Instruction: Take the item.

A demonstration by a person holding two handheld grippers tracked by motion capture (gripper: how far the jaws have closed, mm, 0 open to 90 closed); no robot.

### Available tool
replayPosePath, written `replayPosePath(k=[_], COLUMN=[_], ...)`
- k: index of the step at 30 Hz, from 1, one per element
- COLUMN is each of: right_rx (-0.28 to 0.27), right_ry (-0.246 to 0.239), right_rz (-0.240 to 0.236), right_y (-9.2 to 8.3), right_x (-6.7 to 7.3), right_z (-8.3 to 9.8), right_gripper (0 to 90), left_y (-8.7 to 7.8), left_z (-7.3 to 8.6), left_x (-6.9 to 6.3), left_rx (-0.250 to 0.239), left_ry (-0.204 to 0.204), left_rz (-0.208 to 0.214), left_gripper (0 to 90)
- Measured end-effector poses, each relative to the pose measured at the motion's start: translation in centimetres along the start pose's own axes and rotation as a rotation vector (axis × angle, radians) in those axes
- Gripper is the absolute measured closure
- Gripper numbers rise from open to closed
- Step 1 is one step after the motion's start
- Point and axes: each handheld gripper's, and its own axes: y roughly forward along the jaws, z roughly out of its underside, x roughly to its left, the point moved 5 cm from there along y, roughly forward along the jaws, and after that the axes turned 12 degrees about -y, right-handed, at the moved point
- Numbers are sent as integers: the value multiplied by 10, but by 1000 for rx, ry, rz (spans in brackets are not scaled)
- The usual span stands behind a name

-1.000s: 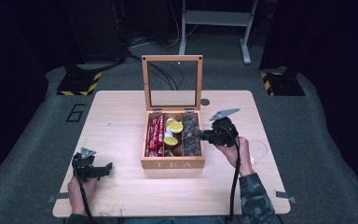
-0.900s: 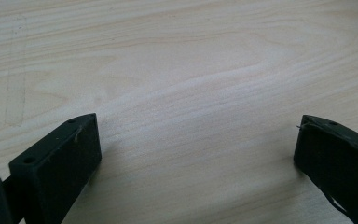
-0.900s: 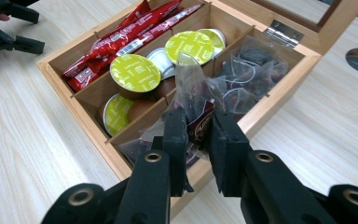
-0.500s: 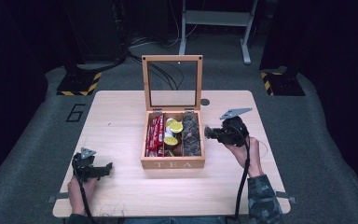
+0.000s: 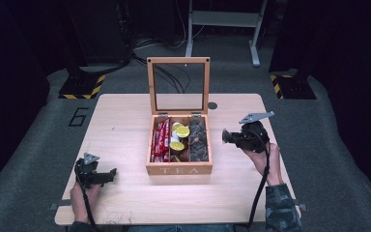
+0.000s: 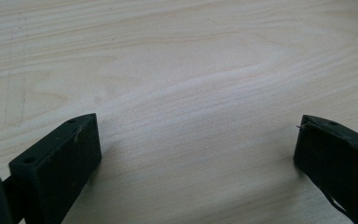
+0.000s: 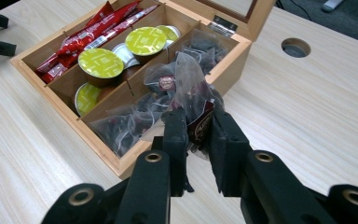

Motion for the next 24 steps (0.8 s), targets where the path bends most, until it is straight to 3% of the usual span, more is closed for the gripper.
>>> replayPosePath(k=[17, 24], right_rx=[29, 47], right_ry=[18, 53], right_rz=[61, 94], right_y=[-22, -32], right_x=[-16, -23], right_z=[19, 30], right_gripper=[773, 773], left_y=[0, 0], left_z=[0, 0], left_x=[0, 0], left_rx=[0, 1], left_ry=[0, -2], left_rz=[0, 0], left_gripper=[4, 4])
